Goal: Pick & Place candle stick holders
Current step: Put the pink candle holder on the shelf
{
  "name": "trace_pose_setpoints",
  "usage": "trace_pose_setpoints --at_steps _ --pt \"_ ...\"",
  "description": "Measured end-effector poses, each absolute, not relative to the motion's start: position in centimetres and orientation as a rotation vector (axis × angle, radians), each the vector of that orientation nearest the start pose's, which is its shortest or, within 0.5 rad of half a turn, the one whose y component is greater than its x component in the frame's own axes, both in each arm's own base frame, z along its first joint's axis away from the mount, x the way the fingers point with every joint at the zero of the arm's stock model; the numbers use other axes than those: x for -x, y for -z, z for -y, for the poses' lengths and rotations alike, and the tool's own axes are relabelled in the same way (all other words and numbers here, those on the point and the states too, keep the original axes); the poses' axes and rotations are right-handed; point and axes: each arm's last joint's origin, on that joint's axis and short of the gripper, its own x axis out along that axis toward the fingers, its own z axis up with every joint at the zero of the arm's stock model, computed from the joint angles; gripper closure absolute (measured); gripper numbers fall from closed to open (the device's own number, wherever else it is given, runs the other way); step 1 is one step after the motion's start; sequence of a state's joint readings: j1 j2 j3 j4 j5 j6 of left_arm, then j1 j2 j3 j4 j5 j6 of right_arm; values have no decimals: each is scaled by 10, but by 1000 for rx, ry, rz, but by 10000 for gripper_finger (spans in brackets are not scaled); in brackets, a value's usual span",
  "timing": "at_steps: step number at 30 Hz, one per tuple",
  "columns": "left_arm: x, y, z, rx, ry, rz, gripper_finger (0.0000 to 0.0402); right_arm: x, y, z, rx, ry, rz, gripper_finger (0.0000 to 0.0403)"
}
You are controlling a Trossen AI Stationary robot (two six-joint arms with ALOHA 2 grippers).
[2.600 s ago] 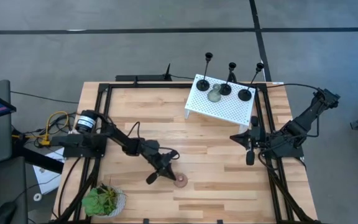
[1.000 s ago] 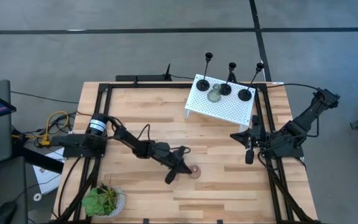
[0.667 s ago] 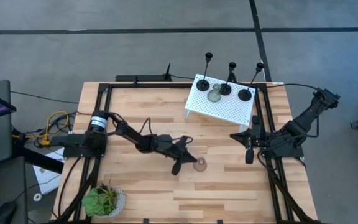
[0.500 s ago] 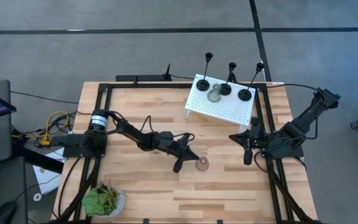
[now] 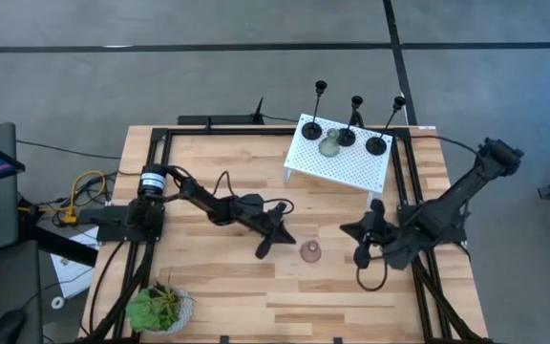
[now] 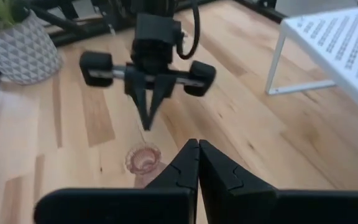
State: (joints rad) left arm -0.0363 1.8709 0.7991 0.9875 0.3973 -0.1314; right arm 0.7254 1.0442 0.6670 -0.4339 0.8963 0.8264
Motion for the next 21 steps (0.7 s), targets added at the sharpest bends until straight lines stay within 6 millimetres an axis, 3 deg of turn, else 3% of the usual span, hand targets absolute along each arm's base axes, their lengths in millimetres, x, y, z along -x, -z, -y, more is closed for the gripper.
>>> trace_pose_setpoints --at_steps 8,13,17,21 --pt "-352 -153 35 222 602 -176 398 -162 -217 -114 -216 450 -523 403" --pt "-349 -154 58 256 698 -192 398 -159 -213 -110 -235 499 -544 403" --pt "-347 -157 80 219 644 -143 398 -158 -214 -109 -228 517 -523 403" --pt "-355 -172 88 153 542 -38 398 -159 -214 -107 -221 536 -506 403"
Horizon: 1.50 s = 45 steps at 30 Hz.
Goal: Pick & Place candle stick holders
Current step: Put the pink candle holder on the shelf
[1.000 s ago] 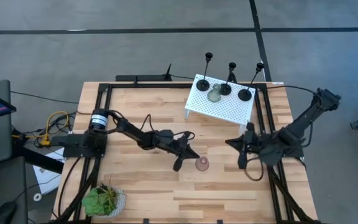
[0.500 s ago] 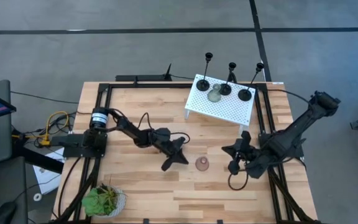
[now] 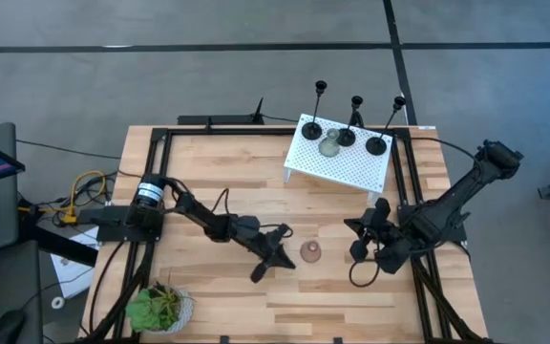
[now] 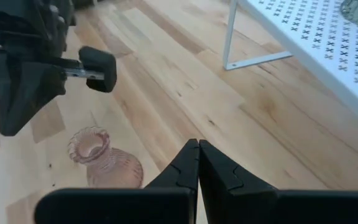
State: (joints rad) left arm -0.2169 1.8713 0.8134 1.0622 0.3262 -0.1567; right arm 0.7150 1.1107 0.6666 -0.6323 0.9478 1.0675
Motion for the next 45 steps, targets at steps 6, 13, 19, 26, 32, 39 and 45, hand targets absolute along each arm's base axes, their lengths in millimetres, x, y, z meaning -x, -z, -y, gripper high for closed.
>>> trace_pose_setpoints --at_steps 6,13,19,26,32,39,45 --pt "-371 -184 84 106 484 -6 398 -161 -215 -103 -221 565 -497 403" --pt "-396 -163 74 114 443 -56 398 -164 -217 -102 -170 579 -447 403" --pt "-413 -158 76 111 459 -47 398 -164 -218 -103 -162 576 -442 403" --pt "-424 -160 58 76 315 -18 398 -165 -218 -103 -165 575 -440 403" --pt "-438 -139 36 69 228 -49 398 -165 -219 -104 -175 571 -432 403" --pt "-443 -134 19 87 227 -43 398 -165 -219 -106 -189 556 -427 403" --pt "-436 -150 13 112 352 -30 398 -167 -220 -111 -238 504 -444 403"
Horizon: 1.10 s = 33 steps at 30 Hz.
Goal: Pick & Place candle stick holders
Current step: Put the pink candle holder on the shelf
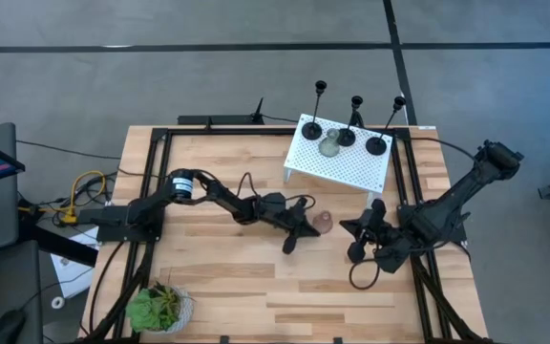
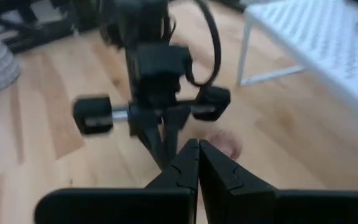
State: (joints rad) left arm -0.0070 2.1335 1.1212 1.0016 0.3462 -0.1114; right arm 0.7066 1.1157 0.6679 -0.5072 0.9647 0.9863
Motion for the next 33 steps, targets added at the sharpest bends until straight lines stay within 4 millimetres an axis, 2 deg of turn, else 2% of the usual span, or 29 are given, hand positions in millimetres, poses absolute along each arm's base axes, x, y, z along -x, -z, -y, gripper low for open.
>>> trace_pose_setpoints --at_steps 4,11,18,26,33 --pt "-421 -154 16 39 396 -70 398 -173 -215 -113 -266 465 -505 403" --pt "-379 -171 15 -92 395 -121 398 -190 -207 -112 -96 422 -560 403" --pt "-334 -179 11 -102 359 -131 398 -205 -195 -109 57 402 -619 398" --pt "-301 -179 9 -107 290 -142 398 -215 -180 -101 86 451 -688 337" --pt "-292 -182 8 -108 266 -131 398 -222 -168 -95 100 483 -731 293"
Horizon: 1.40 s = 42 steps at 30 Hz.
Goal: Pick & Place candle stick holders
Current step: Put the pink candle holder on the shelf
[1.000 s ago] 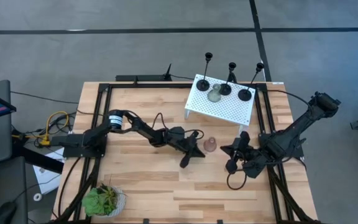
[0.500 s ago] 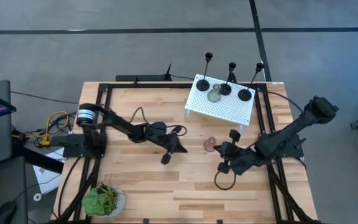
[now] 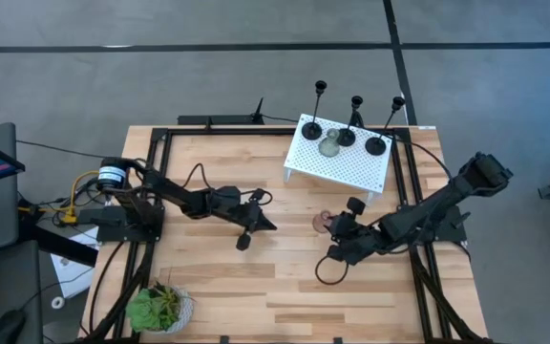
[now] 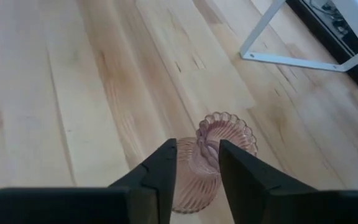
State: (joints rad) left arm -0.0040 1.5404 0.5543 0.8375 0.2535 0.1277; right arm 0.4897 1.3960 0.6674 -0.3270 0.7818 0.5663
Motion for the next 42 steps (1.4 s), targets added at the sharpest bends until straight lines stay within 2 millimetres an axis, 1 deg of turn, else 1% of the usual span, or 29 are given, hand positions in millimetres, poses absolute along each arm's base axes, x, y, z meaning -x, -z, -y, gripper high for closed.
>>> trace_pose_setpoints --at_steps 5,9,19,37,42 --pt "-291 -182 8 -108 266 -130 398 -226 -163 -92 105 504 -747 278" --pt "-291 -182 8 -108 266 -129 398 -228 -160 -90 106 517 -754 274" --pt "-291 -182 8 -104 266 -130 398 -229 -159 -89 103 515 -765 293" --pt "-291 -182 9 -103 267 -130 398 -235 -158 -75 6 504 -826 294" --pt "-292 -183 9 -103 267 -130 398 -234 -157 -75 13 505 -836 294"
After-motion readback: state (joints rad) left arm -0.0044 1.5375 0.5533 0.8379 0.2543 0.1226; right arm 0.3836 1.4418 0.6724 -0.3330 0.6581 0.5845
